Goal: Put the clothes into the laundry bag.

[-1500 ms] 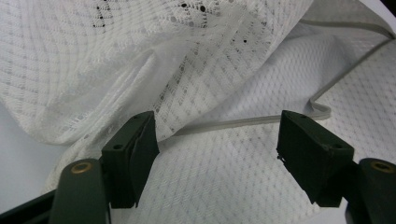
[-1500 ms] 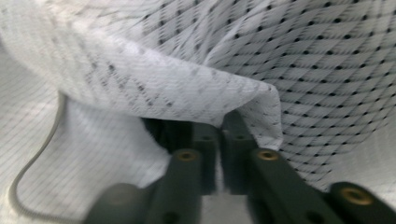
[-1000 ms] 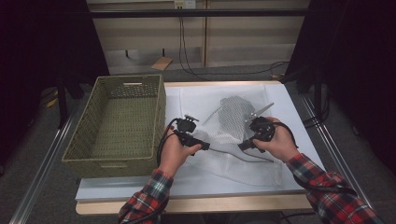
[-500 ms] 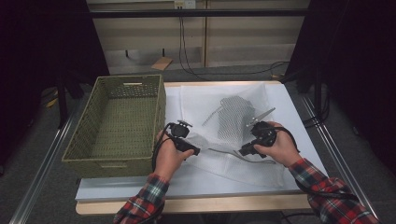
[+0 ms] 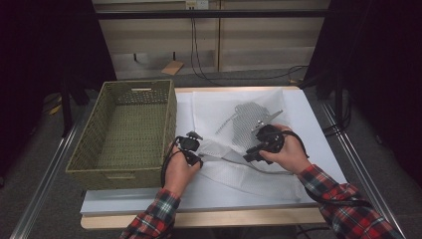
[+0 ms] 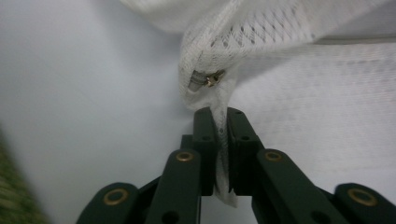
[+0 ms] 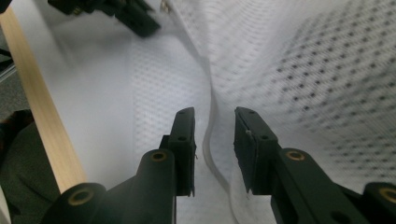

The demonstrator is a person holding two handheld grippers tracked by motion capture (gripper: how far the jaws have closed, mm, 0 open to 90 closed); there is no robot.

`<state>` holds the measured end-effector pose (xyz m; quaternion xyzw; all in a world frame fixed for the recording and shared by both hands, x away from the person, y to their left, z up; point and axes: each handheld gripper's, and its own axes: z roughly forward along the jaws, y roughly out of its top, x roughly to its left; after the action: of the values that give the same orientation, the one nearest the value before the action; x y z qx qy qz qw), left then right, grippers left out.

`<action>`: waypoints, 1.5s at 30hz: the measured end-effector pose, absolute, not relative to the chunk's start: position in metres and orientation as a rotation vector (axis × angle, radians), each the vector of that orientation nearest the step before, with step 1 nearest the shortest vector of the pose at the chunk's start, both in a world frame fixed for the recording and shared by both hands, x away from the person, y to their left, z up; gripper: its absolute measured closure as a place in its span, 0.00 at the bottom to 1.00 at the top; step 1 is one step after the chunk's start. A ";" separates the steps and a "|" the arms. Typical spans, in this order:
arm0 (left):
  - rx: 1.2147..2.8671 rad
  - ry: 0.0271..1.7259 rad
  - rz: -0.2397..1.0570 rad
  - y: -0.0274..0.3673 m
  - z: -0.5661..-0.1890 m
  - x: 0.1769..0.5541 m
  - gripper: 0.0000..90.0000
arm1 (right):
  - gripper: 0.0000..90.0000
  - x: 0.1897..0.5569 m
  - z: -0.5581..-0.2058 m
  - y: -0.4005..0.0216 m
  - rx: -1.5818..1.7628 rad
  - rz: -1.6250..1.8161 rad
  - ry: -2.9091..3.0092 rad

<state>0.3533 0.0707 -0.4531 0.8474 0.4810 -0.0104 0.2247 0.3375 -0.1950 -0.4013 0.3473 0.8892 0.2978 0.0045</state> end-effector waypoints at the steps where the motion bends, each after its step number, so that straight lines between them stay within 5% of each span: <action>1: 2.336 1.340 -0.041 0.070 -0.452 0.350 0.95 | 0.77 0.337 -0.400 -0.192 1.074 0.940 2.786; 17: 2.322 1.331 -0.174 0.074 -0.444 0.327 0.97 | 0.76 0.342 -0.429 -0.120 0.875 0.932 2.917; 32: 2.323 1.324 -0.182 0.075 -0.441 0.322 0.97 | 0.79 0.354 -0.454 -0.099 0.872 0.977 2.970; 39: 2.326 1.308 -0.182 0.076 -0.436 0.320 0.97 | 0.85 0.356 -0.453 -0.093 0.890 1.014 2.974; 45: 2.321 1.316 -0.182 0.078 -0.436 0.321 0.97 | 1.00 0.356 -0.448 -0.092 0.869 1.048 2.986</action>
<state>0.3209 0.0782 -0.4356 0.8443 0.4786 -0.0663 0.2316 0.3561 -0.0924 -0.4481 0.2641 0.9077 0.3185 -0.0701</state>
